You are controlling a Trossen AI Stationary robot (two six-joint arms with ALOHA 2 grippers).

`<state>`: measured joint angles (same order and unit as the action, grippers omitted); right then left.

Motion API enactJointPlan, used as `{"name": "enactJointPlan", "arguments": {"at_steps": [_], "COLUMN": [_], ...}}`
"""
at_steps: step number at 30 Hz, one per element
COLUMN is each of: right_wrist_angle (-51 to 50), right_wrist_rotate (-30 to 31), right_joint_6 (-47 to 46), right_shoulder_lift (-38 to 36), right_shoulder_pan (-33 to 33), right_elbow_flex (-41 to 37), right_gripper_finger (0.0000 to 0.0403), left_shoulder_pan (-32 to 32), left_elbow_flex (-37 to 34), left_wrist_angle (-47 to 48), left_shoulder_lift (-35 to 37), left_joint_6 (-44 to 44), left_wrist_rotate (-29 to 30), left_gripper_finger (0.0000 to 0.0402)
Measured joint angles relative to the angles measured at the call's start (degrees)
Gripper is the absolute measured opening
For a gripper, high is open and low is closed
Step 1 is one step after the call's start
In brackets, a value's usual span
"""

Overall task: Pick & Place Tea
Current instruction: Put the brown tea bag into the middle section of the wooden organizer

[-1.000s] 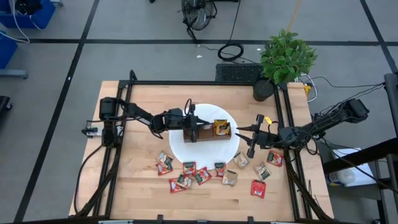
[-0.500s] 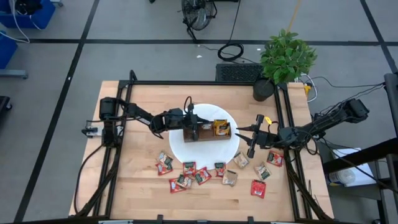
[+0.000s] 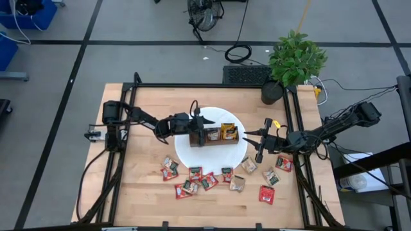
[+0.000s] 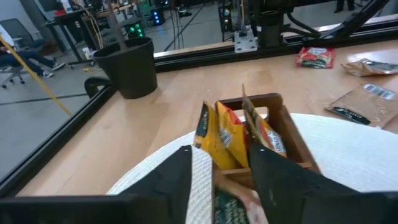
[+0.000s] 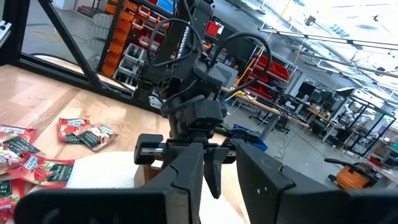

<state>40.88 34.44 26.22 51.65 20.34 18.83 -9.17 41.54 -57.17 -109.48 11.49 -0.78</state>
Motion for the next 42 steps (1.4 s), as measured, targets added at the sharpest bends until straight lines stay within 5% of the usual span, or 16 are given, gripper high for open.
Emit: {"name": "enactJointPlan", "arguments": {"at_steps": [7, 16, 20, 25, 30, 35, 42], "right_wrist_angle": [-0.3, 0.1, -0.9, -25.4, -52.5, -73.3, -76.3], "right_wrist_rotate": [-2.9, -26.0, -27.8, -18.0, -17.0, -22.2, -33.3], "right_joint_6": [-4.0, -13.7, -19.3, -31.0, -45.7, -59.4, -69.4], "right_shoulder_lift": [0.0, 0.0, 0.0, 3.1, 13.7, 25.0, 36.2], "right_shoulder_pan": [0.0, 0.0, 0.1, 2.3, 4.4, 4.0, 1.8], "right_elbow_flex": [0.0, 0.0, 0.4, 8.3, 21.3, 30.6, 32.1], "right_gripper_finger": [0.0086, 0.0086, 0.0094, 0.0156, 0.0245, 0.0284, 0.0284], "left_shoulder_pan": [2.8, 10.1, 12.4, 14.5, 16.2, 16.6, 16.6], "left_elbow_flex": [0.0, 0.0, 0.0, 0.0, 0.0, 0.0, 0.0], "left_wrist_angle": [0.4, 18.2, 26.6, 32.6, 36.1, 36.2, 36.1], "left_shoulder_lift": [7.2, 23.6, 26.4, 26.7, 26.7, 26.7, 26.7], "left_joint_6": [-2.9, -0.5, -2.2, -5.9, -7.1, -5.5, -5.4], "left_wrist_rotate": [-0.4, 0.0, 2.5, 5.5, 13.3, 15.9, 16.0], "left_gripper_finger": [0.0201, 0.0207, 0.0207, 0.0207, 0.0207, 0.0207, 0.0207]}}
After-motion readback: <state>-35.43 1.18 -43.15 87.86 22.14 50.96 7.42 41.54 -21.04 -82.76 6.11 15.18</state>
